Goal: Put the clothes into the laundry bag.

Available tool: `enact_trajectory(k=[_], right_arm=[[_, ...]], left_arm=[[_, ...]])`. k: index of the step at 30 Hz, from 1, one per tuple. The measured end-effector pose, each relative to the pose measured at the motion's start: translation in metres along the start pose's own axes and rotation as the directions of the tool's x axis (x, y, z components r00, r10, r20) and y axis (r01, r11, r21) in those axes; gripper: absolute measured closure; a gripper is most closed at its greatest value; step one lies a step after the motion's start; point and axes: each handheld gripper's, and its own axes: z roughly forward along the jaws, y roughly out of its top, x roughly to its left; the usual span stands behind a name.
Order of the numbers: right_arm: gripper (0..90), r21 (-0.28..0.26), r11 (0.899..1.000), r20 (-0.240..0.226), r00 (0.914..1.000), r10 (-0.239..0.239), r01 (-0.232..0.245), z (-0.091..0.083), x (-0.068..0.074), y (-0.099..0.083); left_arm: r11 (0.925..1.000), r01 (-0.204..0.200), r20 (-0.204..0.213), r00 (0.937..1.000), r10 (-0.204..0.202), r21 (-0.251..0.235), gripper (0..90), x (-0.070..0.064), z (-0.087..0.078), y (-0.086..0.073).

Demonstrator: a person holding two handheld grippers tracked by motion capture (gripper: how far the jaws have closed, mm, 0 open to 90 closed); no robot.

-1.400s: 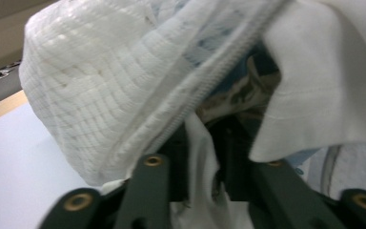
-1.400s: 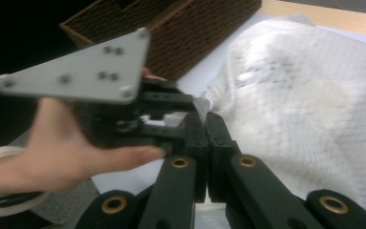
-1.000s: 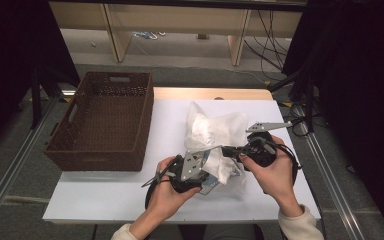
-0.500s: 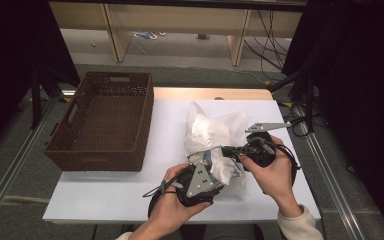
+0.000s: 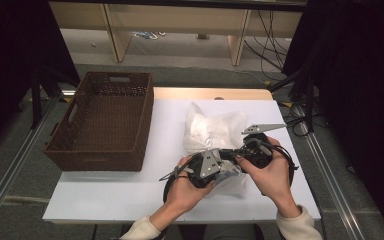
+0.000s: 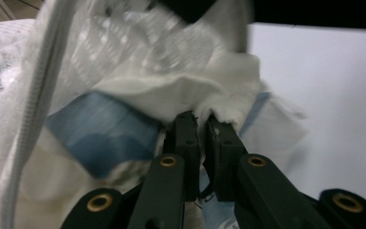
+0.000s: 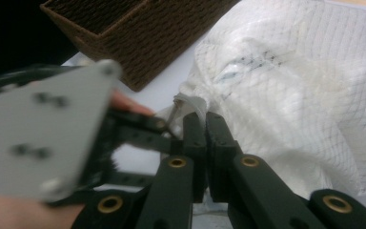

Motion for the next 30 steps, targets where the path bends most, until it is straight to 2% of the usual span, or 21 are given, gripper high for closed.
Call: enact_trajectory(k=[2,3,4,5,6,8,9,10,12,13,14,15,16,19,20,23,26,27,28,30], right_arm=[[89.7,0.006,1.000,-0.008,0.9999,0.006,-0.006,-0.001,0.001,0.000],[89.8,0.008,1.000,-0.005,1.0000,0.003,-0.003,-0.002,0.001,0.000],[89.9,0.008,1.000,0.004,1.0000,0.003,-0.003,-0.003,0.002,0.000],[89.9,0.012,1.000,0.013,0.9997,0.018,-0.018,-0.004,0.003,0.000],[90.0,0.015,0.999,0.014,0.9995,0.029,-0.030,-0.004,0.003,0.000],[90.0,0.010,1.000,0.007,0.9996,0.027,-0.027,-0.003,0.002,0.000],[90.0,0.013,1.000,0.012,0.9998,0.015,-0.015,-0.003,0.002,0.000],[90.0,0.015,0.999,0.007,0.9994,0.034,-0.034,-0.003,0.003,0.000],[90.0,0.014,1.000,0.019,0.9997,0.014,-0.014,-0.004,0.002,0.000],[90.0,0.014,1.000,0.015,0.9997,0.017,-0.017,-0.004,0.002,0.000],[90.0,0.018,0.999,0.026,0.9989,0.040,-0.041,-0.005,0.003,0.000],[90.0,0.024,0.999,0.032,0.9986,0.043,-0.044,-0.005,0.003,0.000],[90.0,0.021,0.999,0.015,0.9994,0.032,-0.033,-0.003,0.000,0.000],[90.0,0.040,0.997,0.025,0.9980,0.059,-0.060,-0.002,-0.001,-0.001],[90.0,0.042,0.997,0.030,0.9975,0.063,-0.064,-0.002,-0.001,-0.001],[89.7,0.063,0.997,0.031,0.9982,0.051,-0.053,-0.002,-0.002,-0.002],[88.8,0.073,0.996,0.033,0.9981,0.052,-0.055,0.000,-0.001,-0.003],[88.5,0.087,0.995,0.028,0.9987,0.042,-0.045,0.001,-0.001,-0.003],[88.5,0.094,0.994,0.032,0.9982,0.050,-0.053,0.001,0.000,-0.004],[88.4,0.105,0.994,0.030,0.9990,0.033,-0.036,0.003,0.000,-0.004]], left_arm=[[0.9999,0.002,-0.008,1.0000,-0.002,0.013,84.9,0.006,0.006,-0.002],[0.9994,-0.018,-0.021,0.9996,0.019,0.031,85.1,0.009,0.007,-0.003],[0.9995,-0.011,-0.032,0.9994,0.012,0.031,85.3,0.009,0.008,-0.003],[0.9985,-0.029,-0.043,0.9986,0.031,0.046,85.3,0.012,0.009,-0.003],[0.9990,-0.026,-0.056,0.9980,0.028,0.037,85.3,0.012,0.011,-0.003],[0.9981,-0.036,-0.073,0.9965,0.040,0.050,85.4,0.015,0.013,-0.003],[0.9978,-0.035,-0.079,0.9961,0.039,0.056,85.4,0.017,0.014,-0.004],[0.9987,-0.019,-0.084,0.9962,0.023,0.048,85.4,0.020,0.016,-0.005],[0.9989,-0.017,-0.094,0.9954,0.021,0.045,85.4,0.025,0.019,-0.007],[0.9985,-0.023,-0.103,0.9943,0.028,0.050,85.4,0.028,0.020,-0.007],[0.9994,-0.005,-0.107,0.9943,0.008,0.034,85.3,0.028,0.021,-0.008],[0.9994,-0.007,-0.109,0.9940,0.011,0.035,85.0,0.030,0.022,-0.008],[0.9992,-0.007,-0.110,0.9939,0.011,0.040,84.8,0.031,0.022,-0.008],[0.9998,0.006,-0.092,0.9957,-0.004,0.021,83.3,0.031,0.022,-0.009],[0.9998,0.020,-0.084,0.9963,-0.020,0.007,81.5,0.029,0.020,-0.010],[1.0000,0.007,-0.036,0.9993,-0.007,-0.005,69.6,0.024,0.010,-0.013],[0.9989,0.026,-0.026,0.9993,-0.027,-0.040,61.1,0.019,-0.007,-0.020],[0.9967,0.056,-0.031,0.9979,-0.058,-0.058,59.5,0.018,-0.014,-0.023],[0.9969,0.045,-0.040,0.9980,-0.048,-0.064,58.1,0.018,-0.021,-0.025],[0.9965,0.038,-0.064,0.9970,-0.043,-0.074,57.8,0.018,-0.034,-0.031]])
